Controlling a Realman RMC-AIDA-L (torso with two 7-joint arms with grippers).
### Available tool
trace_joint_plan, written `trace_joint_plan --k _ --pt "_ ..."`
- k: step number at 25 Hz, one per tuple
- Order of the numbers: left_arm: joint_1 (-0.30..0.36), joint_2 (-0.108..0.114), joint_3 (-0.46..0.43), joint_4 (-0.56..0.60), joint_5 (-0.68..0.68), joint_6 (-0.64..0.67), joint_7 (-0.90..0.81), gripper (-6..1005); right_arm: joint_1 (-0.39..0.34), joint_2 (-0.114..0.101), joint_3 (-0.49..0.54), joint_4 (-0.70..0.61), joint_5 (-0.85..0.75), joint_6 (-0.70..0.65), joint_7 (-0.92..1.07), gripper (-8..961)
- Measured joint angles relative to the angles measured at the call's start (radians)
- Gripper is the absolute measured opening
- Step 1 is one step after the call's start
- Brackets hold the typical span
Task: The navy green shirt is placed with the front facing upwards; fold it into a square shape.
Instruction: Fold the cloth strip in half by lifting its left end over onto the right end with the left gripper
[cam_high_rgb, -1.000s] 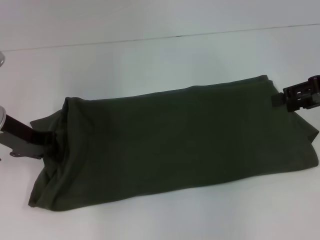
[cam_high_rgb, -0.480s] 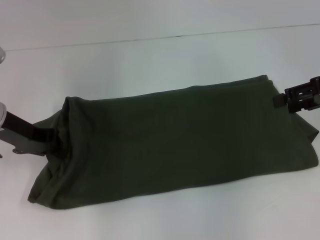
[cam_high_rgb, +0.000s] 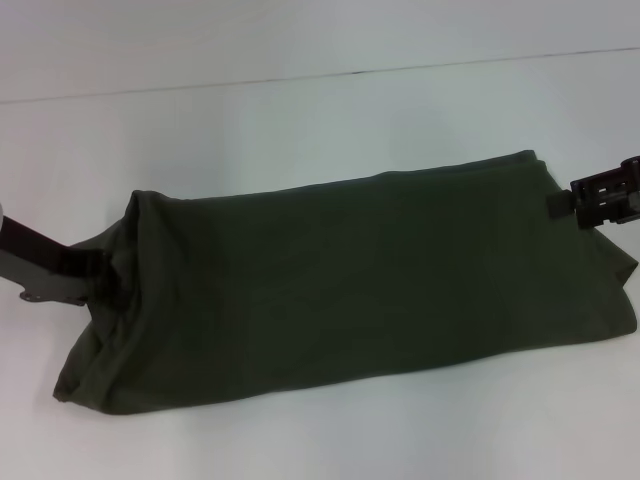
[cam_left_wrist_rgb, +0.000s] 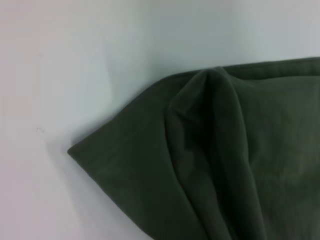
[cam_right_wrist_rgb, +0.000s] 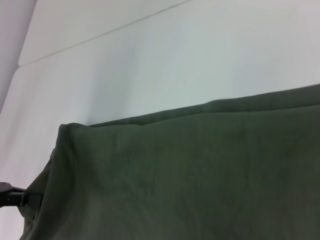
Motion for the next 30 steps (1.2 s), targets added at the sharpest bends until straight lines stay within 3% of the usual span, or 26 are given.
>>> trace_joint_plan --k 10,15,24,30 --pt "-0.001 0.008 -0.032 0.0 -0.001 0.035 0.027 42 0.0 -0.005 0.0 0.013 -0.003 0.012 -0.009 733" --pt "-0.001 0.034 -0.089 -0.001 -0.002 0.067 0.05 42 -0.003 -0.01 0.001 0.014 -0.006 0.021 -0.01 731" --pt "0.015 0.09 -0.086 -0.002 0.007 0.076 0.027 42 -0.003 -0.01 0.0 0.014 -0.006 0.022 -0.009 733" --pt "0.022 0.11 -0.083 -0.003 0.01 0.07 0.015 42 -0.001 -0.008 0.0 0.014 -0.004 0.017 -0.004 732"
